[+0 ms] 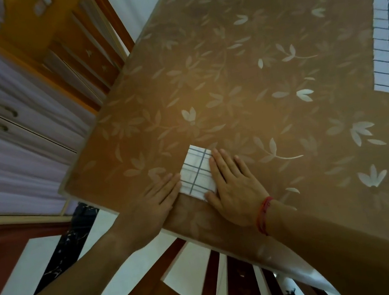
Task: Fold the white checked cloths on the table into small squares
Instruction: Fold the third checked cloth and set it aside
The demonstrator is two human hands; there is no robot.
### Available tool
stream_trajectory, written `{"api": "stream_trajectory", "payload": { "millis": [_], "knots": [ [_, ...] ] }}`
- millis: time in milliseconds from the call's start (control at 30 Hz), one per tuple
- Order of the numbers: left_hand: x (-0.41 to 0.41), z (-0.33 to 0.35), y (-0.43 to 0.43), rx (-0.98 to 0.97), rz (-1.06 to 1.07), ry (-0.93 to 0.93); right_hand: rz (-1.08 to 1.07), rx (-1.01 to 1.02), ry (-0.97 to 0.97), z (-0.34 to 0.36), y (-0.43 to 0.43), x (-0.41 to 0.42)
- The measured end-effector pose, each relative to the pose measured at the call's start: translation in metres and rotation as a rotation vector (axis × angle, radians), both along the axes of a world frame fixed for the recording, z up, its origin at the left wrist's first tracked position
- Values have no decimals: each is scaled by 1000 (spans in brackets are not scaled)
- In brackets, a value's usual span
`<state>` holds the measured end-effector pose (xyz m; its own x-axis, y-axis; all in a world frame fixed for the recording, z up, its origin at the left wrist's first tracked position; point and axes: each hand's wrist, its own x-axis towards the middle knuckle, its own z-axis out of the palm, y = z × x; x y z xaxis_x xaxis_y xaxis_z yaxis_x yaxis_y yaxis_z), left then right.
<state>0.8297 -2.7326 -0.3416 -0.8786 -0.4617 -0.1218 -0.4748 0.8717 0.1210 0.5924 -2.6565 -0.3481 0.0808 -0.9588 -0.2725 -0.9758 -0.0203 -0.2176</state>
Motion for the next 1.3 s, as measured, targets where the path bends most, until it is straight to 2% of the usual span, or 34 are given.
{"api": "stream_trajectory", "payload": {
  "millis": [200, 300, 400, 467, 533, 600, 667, 733, 833, 1300],
  "knots": [
    [4, 7, 3, -44, -23, -38, 40, 49, 37, 7, -2, -2],
    [-4, 15, 5, 217, 143, 88, 26, 99, -20, 15, -4, -2],
    [-24, 34, 4, 405, 394, 320, -97, 110, -309, 30, -12, -5],
    [-41, 49, -2, 478, 578, 389, -283, 6, -582, 43, -14, -8],
    [-52, 49, -12, 613, 824, 448, -489, -125, -776, 50, -11, -8],
    [-60, 39, -21, 812, 1038, 599, -711, -114, -945, 52, -3, -7],
    [-66, 33, -24, 923, 1141, 724, -867, -50, -1148, 52, 6, -4],
    [-70, 33, -23, 973, 1184, 767, -997, -17, -1283, 56, 10, -1],
    [-73, 34, -21, 1017, 1192, 790, -1083, 45, -1387, 64, 10, 5],
    [-75, 35, -20, 1083, 1144, 787, -1196, 127, -1543, 77, -9, 8]
  ]
}}
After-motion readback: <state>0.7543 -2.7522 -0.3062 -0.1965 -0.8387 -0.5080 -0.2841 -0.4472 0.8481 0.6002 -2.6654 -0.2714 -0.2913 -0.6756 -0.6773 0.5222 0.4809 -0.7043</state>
